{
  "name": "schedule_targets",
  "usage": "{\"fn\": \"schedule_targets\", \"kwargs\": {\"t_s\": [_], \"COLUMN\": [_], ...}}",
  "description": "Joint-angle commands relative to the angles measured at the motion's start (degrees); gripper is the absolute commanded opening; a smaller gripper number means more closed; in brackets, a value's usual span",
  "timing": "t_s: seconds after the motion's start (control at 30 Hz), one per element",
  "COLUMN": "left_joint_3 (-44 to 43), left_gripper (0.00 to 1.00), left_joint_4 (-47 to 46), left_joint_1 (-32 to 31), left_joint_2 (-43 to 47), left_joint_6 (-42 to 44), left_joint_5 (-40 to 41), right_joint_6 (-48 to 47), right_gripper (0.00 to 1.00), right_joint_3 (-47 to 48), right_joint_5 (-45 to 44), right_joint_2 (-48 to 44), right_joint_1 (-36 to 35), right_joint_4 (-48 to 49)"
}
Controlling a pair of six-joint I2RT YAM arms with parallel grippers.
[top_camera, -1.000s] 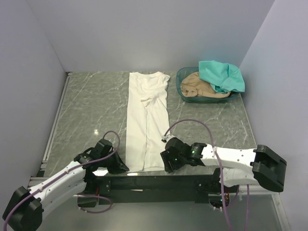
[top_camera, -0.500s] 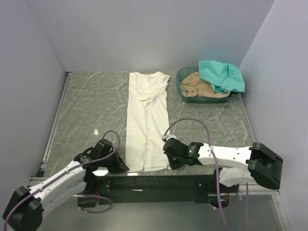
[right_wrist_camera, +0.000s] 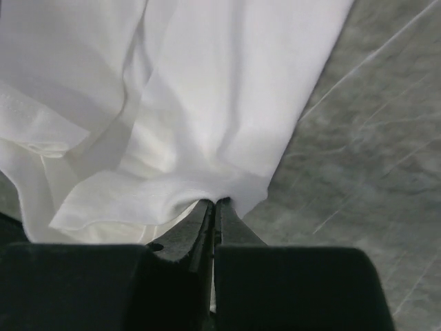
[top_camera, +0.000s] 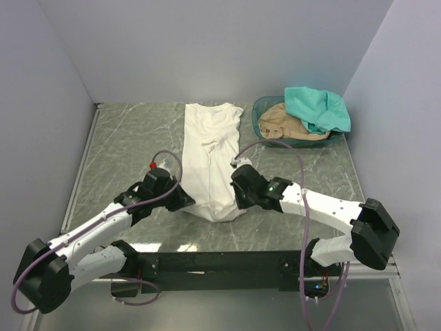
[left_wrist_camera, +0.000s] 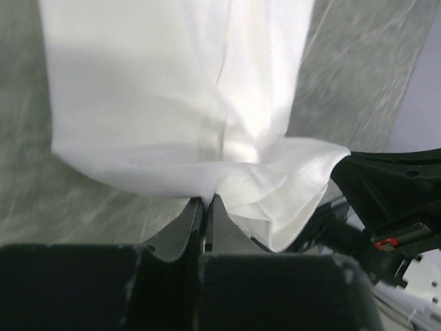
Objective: Fold and stack the t-shirts
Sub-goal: Fold the tshirt
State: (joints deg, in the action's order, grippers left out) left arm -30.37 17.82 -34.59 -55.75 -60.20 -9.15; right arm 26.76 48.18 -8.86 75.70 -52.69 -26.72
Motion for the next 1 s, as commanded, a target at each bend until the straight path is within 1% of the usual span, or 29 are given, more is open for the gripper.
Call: {"fn": "schedule_targets", "kwargs": {"t_s": [0.0, 0.1, 0.2, 0.3, 0.5, 0.57, 0.67, 0.97], "left_joint_3": [-6.3, -10.2, -15.3, -19.7, -24.0, -25.1, -27.2, -33.0], "left_gripper": [0.01, 0.01, 0.01, 0.01, 0.01, 0.01, 0.01, 0.01], "left_joint_4": [-7.3, -9.7, -8.9, -9.5, -12.2, -14.4, -15.0, -15.5], "left_joint_1": [0.3, 0.7, 2.6, 4.4, 8.2, 9.4, 11.0, 13.9], "left_joint_2": [-3.4, -7.1, -11.6, -16.0, -22.5, -24.1, -27.4, -37.0], "left_joint_6": [2.9, 4.3, 6.8, 9.0, 11.0, 11.7, 12.5, 14.4], "left_joint_5": [7.2, 10.9, 13.4, 13.6, 13.0, 10.9, 9.6, 6.6], "right_joint_6": [-5.2, -6.6, -6.9, -6.6, -7.3, -8.0, -8.2, -8.3], "right_gripper": [0.0, 0.0, 0.0, 0.0, 0.0, 0.0, 0.0, 0.0], "right_joint_3": [5.9, 11.4, 15.4, 19.5, 27.2, 29.8, 32.8, 37.0], "right_joint_5": [-2.4, -3.9, -4.1, -6.0, -6.3, -6.5, -7.1, -5.5], "right_joint_2": [1.9, 5.9, 8.8, 11.7, 18.2, 20.3, 22.6, 27.8], "right_joint_1": [3.5, 6.5, 8.6, 10.1, 12.8, 13.6, 14.5, 18.0], "right_joint_4": [2.7, 2.5, 4.1, 4.7, 4.5, 4.1, 3.7, 3.7]}}
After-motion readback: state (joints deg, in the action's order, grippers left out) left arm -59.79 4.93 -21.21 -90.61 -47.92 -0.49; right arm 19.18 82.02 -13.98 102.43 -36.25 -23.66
